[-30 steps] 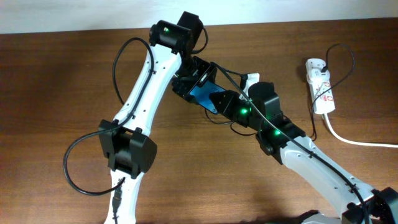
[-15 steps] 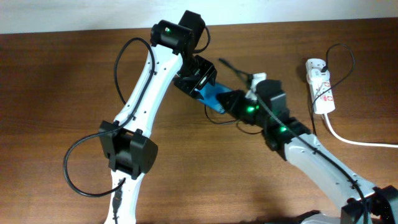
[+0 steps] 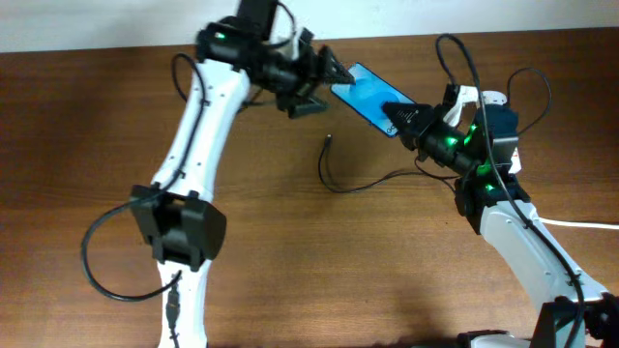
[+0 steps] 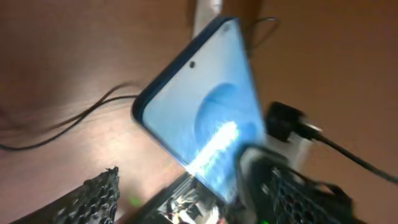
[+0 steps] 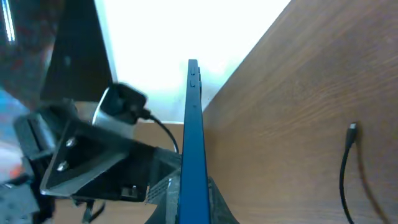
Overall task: Plug charger to phone and switch on socket
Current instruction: 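Grasp the phone with the right gripper and release the left gripper, then rotate the phone with the right gripper and regrasp it with the left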
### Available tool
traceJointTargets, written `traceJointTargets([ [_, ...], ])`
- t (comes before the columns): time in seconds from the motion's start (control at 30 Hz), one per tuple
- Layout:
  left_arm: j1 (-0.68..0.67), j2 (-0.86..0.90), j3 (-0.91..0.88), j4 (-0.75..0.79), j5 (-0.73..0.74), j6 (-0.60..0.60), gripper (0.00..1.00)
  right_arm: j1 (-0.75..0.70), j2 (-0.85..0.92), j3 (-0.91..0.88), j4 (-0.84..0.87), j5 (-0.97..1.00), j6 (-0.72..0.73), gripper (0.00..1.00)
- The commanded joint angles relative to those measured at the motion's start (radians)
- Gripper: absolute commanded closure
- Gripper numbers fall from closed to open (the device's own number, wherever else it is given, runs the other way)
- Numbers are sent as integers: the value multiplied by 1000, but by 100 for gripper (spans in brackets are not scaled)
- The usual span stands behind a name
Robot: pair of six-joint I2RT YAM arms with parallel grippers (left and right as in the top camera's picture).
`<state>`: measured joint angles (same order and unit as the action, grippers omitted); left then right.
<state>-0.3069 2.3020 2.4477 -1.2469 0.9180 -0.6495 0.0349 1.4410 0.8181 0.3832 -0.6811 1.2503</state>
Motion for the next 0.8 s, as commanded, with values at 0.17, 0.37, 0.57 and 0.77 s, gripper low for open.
traceJointTargets([
  [0.17,132,-36,8,10,241,390,11,-3,-90,120,-40,38,26,96],
  [0.37,196,-36,8,-216,246,782,1,-192,-402,129,-539,-85,-280,96],
  [0.57,198,-36,8,-305,299,858,1,-113,-388,127,-611,-64,-167,96],
  [0.77,199,-35,-23,-368,337,891,0,153,-124,127,-130,148,27,96],
])
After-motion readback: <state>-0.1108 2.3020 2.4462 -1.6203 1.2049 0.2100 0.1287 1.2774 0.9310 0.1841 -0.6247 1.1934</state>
